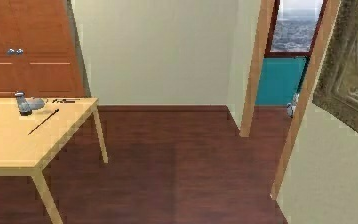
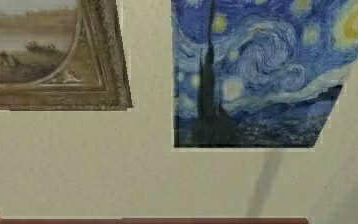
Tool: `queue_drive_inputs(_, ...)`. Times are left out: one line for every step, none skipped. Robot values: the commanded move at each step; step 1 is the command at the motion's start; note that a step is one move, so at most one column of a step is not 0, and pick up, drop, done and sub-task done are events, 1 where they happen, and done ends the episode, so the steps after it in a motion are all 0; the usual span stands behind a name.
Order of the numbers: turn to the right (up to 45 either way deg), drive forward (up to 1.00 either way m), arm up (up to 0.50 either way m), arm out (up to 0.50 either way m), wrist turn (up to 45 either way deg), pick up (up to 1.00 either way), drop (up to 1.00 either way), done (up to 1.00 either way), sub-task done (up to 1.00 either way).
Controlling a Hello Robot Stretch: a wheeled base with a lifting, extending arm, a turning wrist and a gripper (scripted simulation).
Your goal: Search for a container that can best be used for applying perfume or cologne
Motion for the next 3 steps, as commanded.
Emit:
queue_drive_inputs(21.0,0.00,0.00,0.00,0.0,0.00,0.00,0.00,0.00)
queue_drive_inputs(0.0,0.20,0.00,0.00,0.0,0.00,0.00,0.00,0.00)
queue_drive_inputs(-21.0,0.00,0.00,0.00,0.0,0.00,0.00,0.00,0.00)
